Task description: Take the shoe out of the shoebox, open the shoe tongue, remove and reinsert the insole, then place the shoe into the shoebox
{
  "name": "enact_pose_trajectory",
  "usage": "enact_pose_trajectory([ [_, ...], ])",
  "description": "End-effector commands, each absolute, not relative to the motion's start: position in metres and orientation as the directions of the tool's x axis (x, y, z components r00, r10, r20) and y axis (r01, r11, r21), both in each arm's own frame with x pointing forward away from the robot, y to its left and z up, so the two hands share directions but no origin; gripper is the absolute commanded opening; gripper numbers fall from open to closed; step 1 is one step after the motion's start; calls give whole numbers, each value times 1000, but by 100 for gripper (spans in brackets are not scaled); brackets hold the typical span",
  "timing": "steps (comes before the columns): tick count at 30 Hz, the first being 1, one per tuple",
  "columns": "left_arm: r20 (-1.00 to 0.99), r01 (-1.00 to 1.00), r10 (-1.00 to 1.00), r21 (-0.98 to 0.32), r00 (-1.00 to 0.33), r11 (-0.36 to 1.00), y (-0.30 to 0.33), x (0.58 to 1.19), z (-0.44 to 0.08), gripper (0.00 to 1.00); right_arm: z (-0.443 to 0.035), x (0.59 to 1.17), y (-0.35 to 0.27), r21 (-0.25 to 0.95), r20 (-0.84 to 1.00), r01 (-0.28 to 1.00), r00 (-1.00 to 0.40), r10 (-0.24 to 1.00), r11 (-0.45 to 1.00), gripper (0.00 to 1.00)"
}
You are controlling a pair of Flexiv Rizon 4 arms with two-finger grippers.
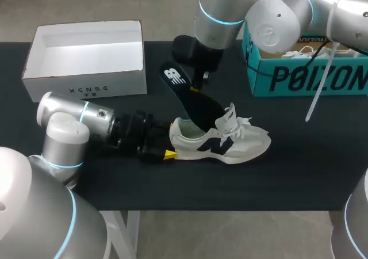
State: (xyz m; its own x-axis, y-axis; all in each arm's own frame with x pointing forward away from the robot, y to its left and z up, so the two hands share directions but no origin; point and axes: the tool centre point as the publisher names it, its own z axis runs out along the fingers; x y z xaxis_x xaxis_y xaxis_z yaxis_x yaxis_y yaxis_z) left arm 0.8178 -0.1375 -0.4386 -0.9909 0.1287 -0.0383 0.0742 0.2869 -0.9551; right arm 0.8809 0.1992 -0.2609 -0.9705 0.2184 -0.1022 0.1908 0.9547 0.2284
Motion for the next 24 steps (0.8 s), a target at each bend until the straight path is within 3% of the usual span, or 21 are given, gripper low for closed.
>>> enact_pose_trajectory([
  [1, -38, 74, 129, -955, -991, 287, -138, 817, -443, 0, -245, 874, 191, 240, -113, 205, -965, 237, 949, 0],
  [17, -38, 74, 129, -955, -991, 287, -138, 817, -443, 0, -152, 890, 185, 290, -108, 355, -911, 399, 889, 0],
  [24, -38, 74, 129, -955, -991, 287, -138, 817, -443, 0, -152, 890, 185, 290, -108, 355, -911, 399, 889, 0],
])
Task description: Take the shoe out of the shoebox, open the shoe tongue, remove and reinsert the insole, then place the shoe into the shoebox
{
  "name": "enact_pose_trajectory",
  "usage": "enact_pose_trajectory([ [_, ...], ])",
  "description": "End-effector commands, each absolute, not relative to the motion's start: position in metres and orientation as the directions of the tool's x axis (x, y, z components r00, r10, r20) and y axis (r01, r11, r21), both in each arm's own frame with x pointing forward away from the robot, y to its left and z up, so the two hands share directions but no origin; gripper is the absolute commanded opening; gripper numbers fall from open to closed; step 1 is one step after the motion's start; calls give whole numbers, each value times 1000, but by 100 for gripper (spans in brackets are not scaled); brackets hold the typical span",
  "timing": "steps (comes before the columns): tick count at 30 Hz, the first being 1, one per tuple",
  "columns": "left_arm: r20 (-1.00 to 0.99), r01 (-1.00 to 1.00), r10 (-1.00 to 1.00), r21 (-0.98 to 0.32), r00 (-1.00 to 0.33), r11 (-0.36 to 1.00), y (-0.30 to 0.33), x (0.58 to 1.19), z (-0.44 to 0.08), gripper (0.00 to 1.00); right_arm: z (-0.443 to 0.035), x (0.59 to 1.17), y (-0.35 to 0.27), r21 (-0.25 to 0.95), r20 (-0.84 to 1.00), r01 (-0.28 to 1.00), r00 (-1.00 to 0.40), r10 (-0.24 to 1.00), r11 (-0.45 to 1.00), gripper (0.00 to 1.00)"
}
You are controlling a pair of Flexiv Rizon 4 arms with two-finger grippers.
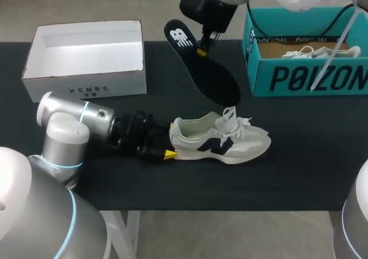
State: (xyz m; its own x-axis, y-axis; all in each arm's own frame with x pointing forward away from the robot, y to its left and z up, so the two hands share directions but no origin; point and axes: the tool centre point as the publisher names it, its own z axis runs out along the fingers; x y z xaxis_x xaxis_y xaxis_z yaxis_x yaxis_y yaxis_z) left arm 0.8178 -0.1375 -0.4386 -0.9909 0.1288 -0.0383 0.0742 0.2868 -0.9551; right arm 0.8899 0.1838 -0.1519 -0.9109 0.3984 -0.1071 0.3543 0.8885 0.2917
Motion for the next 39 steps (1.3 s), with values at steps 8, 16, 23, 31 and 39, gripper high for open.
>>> enact_pose_trajectory([
  [8, -38, 74, 129, -955, -991, 287, -138, 817, -443, 0, -152, 890, 185, 290, -108, 355, -911, 399, 889, 0],
  [16, -38, 74, 129, -955, -991, 287, -138, 817, -443, 0, -152, 890, 185, 290, -108, 355, -911, 399, 889, 0],
  [23, -38, 74, 129, -955, -991, 287, -138, 817, -443, 0, -152, 890, 185, 290, -108, 355, -911, 399, 889, 0],
  [31, -38, 74, 129, -955, -991, 287, -138, 817, -443, 0, -152, 890, 185, 290, -108, 355, -911, 399, 889, 0],
  [39, -38, 74, 129, -955, -991, 287, -138, 817, -443, 0, -152, 871, 179, 330, -54, 383, -905, 422, 863, 0],
])
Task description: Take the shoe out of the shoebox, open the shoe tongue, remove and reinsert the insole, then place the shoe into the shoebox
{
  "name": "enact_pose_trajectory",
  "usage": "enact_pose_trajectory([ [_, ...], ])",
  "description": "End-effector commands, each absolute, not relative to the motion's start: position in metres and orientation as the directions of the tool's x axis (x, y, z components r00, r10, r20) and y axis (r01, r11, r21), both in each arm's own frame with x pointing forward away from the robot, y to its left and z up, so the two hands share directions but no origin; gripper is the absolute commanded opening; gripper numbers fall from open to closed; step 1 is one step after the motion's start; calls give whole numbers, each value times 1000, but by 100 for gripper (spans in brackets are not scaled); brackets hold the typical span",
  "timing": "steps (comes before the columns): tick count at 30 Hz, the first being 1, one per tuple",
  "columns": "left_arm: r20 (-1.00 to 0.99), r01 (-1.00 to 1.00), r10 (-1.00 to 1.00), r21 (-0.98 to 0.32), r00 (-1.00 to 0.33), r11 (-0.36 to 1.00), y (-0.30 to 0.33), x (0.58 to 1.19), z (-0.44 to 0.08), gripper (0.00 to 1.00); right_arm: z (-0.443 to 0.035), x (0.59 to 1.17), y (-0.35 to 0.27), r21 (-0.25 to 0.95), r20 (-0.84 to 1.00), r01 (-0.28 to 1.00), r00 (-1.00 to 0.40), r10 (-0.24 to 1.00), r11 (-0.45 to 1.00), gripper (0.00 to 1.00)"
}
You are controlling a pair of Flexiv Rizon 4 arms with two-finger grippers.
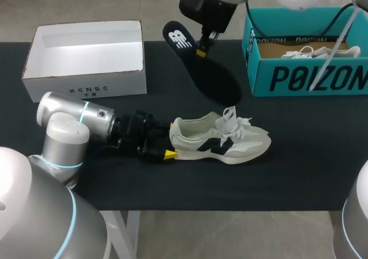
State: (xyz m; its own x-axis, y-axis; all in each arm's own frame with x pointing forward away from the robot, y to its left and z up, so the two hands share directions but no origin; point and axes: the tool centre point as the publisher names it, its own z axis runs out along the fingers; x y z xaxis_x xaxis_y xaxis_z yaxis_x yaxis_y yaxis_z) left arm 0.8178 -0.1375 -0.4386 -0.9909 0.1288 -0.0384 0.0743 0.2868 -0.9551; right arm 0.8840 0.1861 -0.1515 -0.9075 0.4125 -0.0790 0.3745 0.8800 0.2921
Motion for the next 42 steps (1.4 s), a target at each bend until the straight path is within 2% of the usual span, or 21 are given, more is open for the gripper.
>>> enact_pose_trajectory([
  [1, -38, 74, 129, -955, -991, 287, -138, 817, -443, 0, -149, 864, 174, 316, -46, 399, -900, 434, 861, 0],
  [15, -38, 74, 129, -955, -991, 287, -138, 817, -443, 0, -99, 792, 142, 328, 53, 528, -838, 543, 783, 0],
  [23, -38, 74, 129, -955, -991, 287, -138, 817, -443, 0, -75, 758, 132, 430, 25, 557, -794, 608, 710, 0],
  [42, -38, 74, 129, -955, -991, 287, -138, 817, -443, 0, -75, 758, 132, 430, 25, 557, -794, 608, 710, 0],
])
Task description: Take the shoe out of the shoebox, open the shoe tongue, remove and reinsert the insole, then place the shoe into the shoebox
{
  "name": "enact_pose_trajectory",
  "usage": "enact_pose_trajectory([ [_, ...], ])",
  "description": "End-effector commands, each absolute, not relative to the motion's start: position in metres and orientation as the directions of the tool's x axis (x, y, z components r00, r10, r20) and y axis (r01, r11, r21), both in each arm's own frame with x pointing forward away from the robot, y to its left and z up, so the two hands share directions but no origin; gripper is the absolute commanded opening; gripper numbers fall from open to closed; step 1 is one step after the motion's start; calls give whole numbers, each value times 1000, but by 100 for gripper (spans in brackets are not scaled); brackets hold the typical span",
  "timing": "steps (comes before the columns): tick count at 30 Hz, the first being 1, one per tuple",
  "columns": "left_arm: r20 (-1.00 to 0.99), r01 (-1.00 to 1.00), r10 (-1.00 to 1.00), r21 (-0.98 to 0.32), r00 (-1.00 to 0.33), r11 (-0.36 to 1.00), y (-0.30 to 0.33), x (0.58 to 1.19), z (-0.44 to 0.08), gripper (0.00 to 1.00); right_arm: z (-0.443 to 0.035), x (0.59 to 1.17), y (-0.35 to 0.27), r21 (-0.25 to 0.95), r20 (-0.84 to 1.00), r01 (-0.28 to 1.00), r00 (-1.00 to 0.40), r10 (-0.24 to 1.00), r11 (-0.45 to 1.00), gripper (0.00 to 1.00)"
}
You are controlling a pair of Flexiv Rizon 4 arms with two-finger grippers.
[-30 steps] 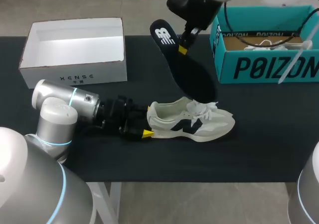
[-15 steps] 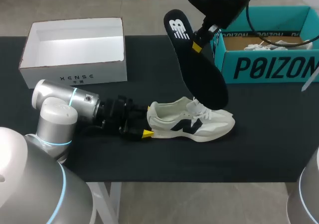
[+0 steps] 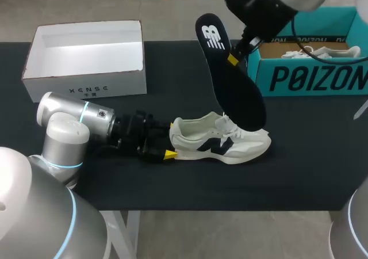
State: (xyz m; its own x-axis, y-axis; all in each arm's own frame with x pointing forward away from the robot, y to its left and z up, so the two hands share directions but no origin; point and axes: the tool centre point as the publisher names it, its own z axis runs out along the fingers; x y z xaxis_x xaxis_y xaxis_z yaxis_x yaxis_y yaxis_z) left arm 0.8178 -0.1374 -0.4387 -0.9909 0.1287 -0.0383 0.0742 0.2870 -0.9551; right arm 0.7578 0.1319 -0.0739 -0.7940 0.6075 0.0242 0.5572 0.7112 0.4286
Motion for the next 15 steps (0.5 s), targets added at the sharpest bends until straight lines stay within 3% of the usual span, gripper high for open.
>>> enact_pose_trajectory([
  [1, -38, 74, 129, -955, -991, 287, -138, 817, -443, 0, -75, 758, 132, 430, 25, 557, -794, 608, 710, 0],
  [15, -38, 74, 129, -955, -991, 287, -138, 817, -443, 0, -47, 710, 149, 480, 107, 646, -714, 692, 593, 0],
])
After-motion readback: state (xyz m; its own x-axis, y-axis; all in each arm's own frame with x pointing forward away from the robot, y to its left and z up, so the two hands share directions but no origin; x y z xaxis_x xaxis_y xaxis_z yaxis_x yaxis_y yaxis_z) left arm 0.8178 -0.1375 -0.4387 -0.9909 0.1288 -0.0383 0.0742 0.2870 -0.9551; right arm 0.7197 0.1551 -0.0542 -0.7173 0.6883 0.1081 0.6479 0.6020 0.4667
